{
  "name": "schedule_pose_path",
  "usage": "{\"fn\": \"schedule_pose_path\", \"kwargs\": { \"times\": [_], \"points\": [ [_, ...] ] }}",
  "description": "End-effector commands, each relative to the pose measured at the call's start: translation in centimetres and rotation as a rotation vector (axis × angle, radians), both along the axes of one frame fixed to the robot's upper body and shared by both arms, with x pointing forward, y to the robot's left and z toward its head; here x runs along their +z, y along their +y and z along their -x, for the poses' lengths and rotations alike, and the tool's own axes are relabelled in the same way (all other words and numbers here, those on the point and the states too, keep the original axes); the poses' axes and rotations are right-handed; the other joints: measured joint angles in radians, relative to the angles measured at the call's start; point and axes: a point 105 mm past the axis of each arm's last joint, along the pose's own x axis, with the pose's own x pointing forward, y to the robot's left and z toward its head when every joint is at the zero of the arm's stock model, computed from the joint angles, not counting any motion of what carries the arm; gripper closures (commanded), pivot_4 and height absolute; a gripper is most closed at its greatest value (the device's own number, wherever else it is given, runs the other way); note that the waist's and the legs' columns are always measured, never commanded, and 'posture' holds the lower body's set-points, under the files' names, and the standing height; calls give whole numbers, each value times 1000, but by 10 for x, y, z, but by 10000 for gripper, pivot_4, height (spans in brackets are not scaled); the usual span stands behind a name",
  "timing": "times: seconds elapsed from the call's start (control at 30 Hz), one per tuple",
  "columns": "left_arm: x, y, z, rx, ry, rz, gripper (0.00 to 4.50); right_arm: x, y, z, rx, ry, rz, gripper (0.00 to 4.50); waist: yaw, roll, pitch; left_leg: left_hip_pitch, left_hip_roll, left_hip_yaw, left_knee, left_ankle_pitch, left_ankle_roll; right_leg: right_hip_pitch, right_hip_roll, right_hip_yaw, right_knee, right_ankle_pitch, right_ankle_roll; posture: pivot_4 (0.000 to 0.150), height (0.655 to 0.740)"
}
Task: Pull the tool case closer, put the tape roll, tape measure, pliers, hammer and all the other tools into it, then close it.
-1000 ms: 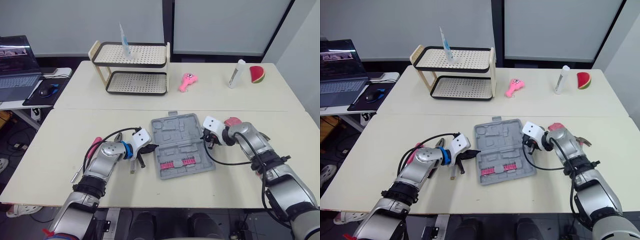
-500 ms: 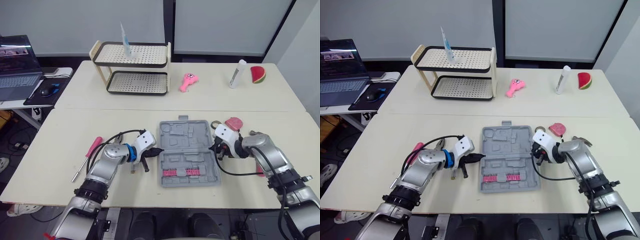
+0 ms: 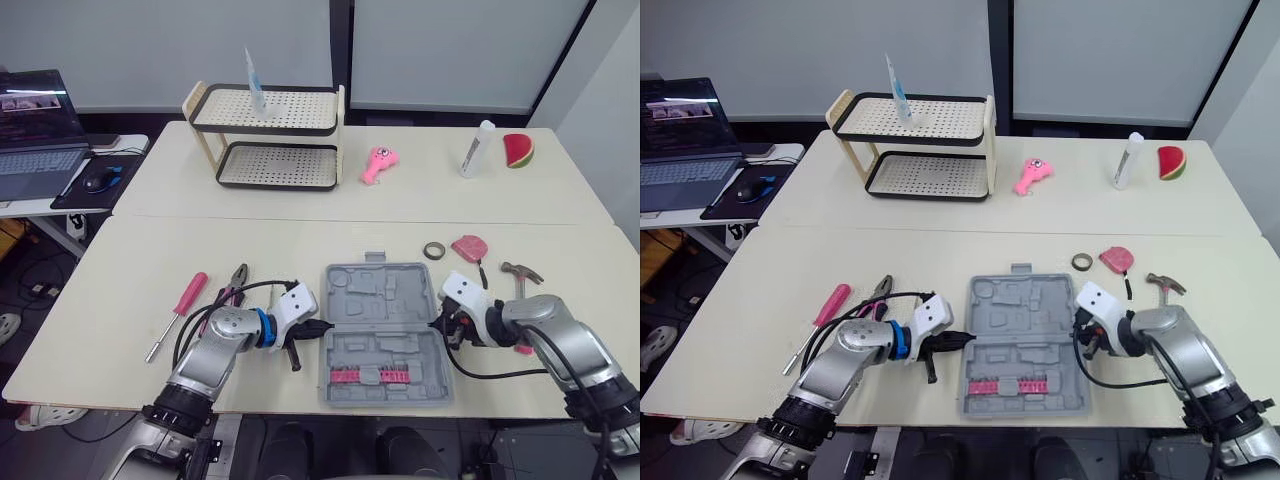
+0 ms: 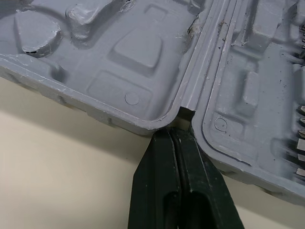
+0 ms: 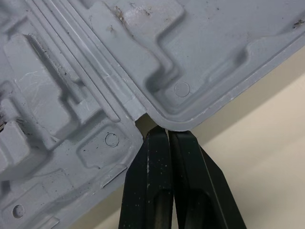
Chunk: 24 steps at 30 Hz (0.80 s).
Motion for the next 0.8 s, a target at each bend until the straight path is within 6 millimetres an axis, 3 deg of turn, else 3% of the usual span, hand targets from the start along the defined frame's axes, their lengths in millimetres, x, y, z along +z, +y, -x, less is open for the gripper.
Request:
{"fn": "schedule_pose_path", "kwargs": {
  "times": [0.03,0.8],
  "points": [
    [8,-13,9,-71,-18,30,45000,12,8,7,38,-30,-29,44714,0,0,0,0,0,0,0,0,0,0,0,0,0,0,0,1500,7400],
    [1,-6,28,-96,34,2,45000,-5,4,33,72,44,4,44714,2,0,0,0,0,-1,0,0,0,1,1,0,-1,0,0,1500,7400]
  ]
}}
